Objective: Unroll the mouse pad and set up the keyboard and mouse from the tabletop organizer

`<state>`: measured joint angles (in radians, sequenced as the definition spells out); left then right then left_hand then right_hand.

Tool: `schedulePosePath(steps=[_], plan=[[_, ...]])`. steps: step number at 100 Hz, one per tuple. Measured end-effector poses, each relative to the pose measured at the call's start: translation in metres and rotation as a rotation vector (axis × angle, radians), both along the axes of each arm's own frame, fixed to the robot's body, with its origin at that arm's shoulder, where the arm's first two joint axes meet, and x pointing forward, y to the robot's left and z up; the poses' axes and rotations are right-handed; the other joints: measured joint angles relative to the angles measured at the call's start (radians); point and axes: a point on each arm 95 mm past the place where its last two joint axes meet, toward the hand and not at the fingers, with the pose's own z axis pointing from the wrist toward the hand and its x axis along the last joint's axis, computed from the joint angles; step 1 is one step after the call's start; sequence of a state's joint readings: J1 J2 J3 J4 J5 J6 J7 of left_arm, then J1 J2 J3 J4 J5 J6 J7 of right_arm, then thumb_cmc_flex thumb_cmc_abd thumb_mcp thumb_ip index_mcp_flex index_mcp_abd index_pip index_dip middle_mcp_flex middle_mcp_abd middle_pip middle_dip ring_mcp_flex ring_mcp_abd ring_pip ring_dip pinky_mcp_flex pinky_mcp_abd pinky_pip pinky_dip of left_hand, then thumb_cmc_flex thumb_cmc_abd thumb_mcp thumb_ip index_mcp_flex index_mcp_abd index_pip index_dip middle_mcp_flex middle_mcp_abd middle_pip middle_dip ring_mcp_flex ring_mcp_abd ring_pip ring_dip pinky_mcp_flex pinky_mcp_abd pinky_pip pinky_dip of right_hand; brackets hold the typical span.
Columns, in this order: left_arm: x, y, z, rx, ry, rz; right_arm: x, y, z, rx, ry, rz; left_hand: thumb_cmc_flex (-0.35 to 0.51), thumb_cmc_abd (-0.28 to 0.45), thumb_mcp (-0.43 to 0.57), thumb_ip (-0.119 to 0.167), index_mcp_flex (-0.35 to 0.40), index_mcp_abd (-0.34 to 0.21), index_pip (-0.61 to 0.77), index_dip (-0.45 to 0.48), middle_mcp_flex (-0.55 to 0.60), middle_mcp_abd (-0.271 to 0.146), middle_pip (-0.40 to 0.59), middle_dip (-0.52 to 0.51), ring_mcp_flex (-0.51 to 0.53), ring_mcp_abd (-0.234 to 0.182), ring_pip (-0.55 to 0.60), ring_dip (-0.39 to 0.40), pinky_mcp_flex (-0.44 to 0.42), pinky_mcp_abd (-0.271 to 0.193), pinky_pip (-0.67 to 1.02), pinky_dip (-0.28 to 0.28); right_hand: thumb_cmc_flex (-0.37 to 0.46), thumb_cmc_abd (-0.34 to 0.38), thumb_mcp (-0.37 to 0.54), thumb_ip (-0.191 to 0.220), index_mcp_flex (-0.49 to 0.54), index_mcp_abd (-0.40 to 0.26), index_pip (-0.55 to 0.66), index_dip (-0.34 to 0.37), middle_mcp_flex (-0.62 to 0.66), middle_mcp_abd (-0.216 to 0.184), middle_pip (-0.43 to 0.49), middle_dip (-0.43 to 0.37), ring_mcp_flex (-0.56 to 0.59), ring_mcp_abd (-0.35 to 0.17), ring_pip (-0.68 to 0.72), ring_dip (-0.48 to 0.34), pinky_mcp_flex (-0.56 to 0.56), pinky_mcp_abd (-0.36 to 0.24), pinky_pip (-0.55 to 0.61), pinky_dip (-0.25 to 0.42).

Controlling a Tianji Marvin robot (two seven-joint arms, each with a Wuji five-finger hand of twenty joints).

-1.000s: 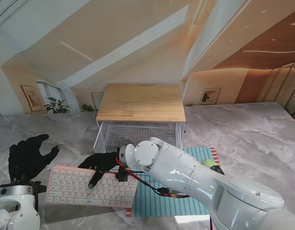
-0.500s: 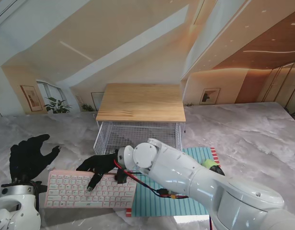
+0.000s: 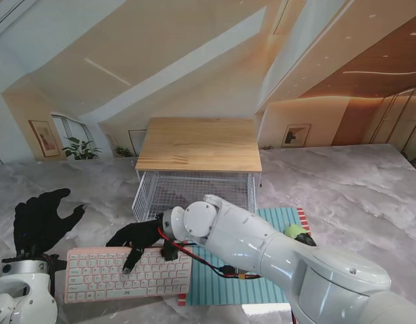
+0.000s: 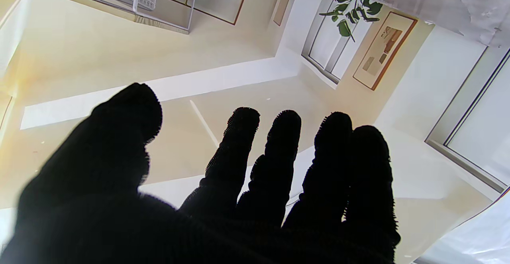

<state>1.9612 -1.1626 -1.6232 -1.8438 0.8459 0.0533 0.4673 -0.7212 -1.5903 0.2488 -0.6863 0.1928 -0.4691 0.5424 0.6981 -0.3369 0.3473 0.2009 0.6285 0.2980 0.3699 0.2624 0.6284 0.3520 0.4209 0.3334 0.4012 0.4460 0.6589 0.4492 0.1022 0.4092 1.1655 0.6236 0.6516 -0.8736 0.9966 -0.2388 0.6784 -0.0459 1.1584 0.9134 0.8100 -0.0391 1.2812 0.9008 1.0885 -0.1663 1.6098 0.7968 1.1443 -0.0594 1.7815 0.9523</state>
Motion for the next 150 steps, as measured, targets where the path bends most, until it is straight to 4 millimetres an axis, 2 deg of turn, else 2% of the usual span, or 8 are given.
schedulePosePath(steps=[11, 26, 31, 50, 66, 105, 123, 150], plan=[[0.000, 0.000, 0.000, 0.000, 0.000, -0.003, 0.000, 0.002, -0.003, -0.029, -0.016, -0.026, 0.000, 0.000, 0.000, 0.000, 0.000, 0.000, 0.000, 0.000, 0.000, 0.000, -0.001, 0.000, 0.000, 0.000, -0.006, -0.001, -0.001, -0.002, -0.005, -0.002, -0.001, 0.016, -0.017, 0.000, -0.017, 0.000, 0.000, -0.017, -0.012, 0.011, 0.000, -0.011, -0.001, 0.000, -0.002, 0.000, 0.000, 0.000, 0.000, 0.000], [0.001, 0.000, 0.001, 0.000, 0.000, -0.003, -0.001, 0.005, -0.006, -0.040, -0.028, -0.045, 0.000, 0.000, 0.000, 0.000, 0.000, 0.000, 0.000, 0.000, 0.000, 0.000, -0.007, 0.000, 0.000, -0.001, -0.009, -0.001, -0.009, -0.003, -0.006, -0.003, -0.001, 0.033, -0.025, 0.000, -0.041, 0.016, -0.005, -0.077, -0.052, 0.038, -0.025, -0.050, -0.019, 0.014, -0.002, 0.002, -0.015, 0.009, 0.000, -0.012], [0.001, 0.000, 0.000, 0.000, 0.000, -0.002, -0.001, 0.005, -0.008, -0.044, -0.035, -0.055, 0.000, 0.000, 0.000, 0.000, 0.000, 0.000, 0.000, 0.000, 0.000, 0.000, -0.007, 0.000, 0.000, -0.001, -0.009, -0.001, -0.009, -0.003, -0.006, -0.003, -0.001, 0.042, -0.031, 0.000, -0.046, 0.030, -0.010, -0.102, -0.064, 0.054, -0.035, -0.073, -0.025, 0.024, -0.002, 0.002, -0.024, 0.017, 0.000, -0.012], [0.001, 0.000, 0.000, 0.000, 0.001, -0.001, 0.001, 0.005, -0.015, -0.039, -0.085, -0.129, 0.000, 0.000, 0.000, 0.000, 0.000, 0.000, 0.000, 0.000, 0.000, 0.000, -0.007, 0.000, 0.000, -0.001, -0.010, -0.001, -0.009, -0.003, -0.006, -0.003, -0.001, 0.043, -0.042, 0.000, -0.073, 0.079, -0.024, -0.197, -0.105, 0.073, -0.065, -0.124, -0.051, 0.066, -0.024, -0.017, -0.085, 0.057, -0.010, -0.026], [0.001, 0.000, 0.001, -0.001, 0.002, -0.003, 0.003, 0.003, -0.021, -0.041, -0.136, -0.202, 0.000, 0.000, 0.000, 0.000, 0.000, 0.000, 0.000, 0.000, 0.000, 0.000, -0.007, 0.000, 0.000, -0.001, -0.010, -0.001, -0.009, -0.003, -0.006, -0.003, -0.002, 0.043, -0.064, -0.009, -0.073, 0.104, -0.035, -0.233, -0.114, 0.085, -0.066, -0.141, -0.051, 0.100, -0.048, -0.038, -0.098, 0.084, -0.021, -0.035], [0.002, -0.001, 0.000, -0.003, 0.003, -0.003, 0.002, 0.001, -0.023, -0.034, -0.153, -0.213, 0.000, 0.000, 0.000, 0.000, 0.000, 0.000, 0.000, 0.000, 0.000, 0.000, -0.008, 0.000, -0.011, -0.002, -0.021, -0.001, -0.011, -0.004, -0.008, -0.003, -0.011, 0.045, -0.064, -0.010, -0.095, 0.107, -0.035, -0.261, -0.125, 0.087, -0.088, -0.188, -0.072, 0.114, -0.114, -0.103, -0.133, 0.094, -0.039, -0.048], [0.002, -0.001, 0.000, -0.004, 0.001, -0.003, -0.003, 0.000, -0.020, -0.029, -0.166, -0.180, 0.000, 0.000, 0.000, 0.000, 0.000, 0.000, 0.000, 0.000, 0.000, 0.000, -0.008, 0.000, -0.011, -0.002, -0.021, -0.001, -0.011, -0.005, -0.008, -0.003, -0.013, 0.075, -0.064, -0.010, -0.128, 0.107, -0.035, -0.261, -0.125, 0.087, -0.093, -0.192, -0.081, 0.114, -0.178, -0.141, -0.146, 0.094, -0.048, -0.049], [0.001, -0.002, -0.001, -0.011, 0.002, -0.005, -0.008, 0.001, -0.019, -0.046, -0.143, -0.123, 0.000, 0.000, 0.000, 0.000, 0.000, 0.000, 0.000, -0.001, 0.000, 0.000, -0.008, 0.000, -0.011, -0.002, -0.021, -0.001, -0.012, -0.005, -0.008, -0.004, -0.013, 0.110, -0.062, -0.010, -0.140, 0.105, -0.035, -0.261, -0.126, 0.087, -0.101, -0.193, -0.081, 0.114, -0.197, -0.144, -0.146, 0.094, -0.048, -0.050]])
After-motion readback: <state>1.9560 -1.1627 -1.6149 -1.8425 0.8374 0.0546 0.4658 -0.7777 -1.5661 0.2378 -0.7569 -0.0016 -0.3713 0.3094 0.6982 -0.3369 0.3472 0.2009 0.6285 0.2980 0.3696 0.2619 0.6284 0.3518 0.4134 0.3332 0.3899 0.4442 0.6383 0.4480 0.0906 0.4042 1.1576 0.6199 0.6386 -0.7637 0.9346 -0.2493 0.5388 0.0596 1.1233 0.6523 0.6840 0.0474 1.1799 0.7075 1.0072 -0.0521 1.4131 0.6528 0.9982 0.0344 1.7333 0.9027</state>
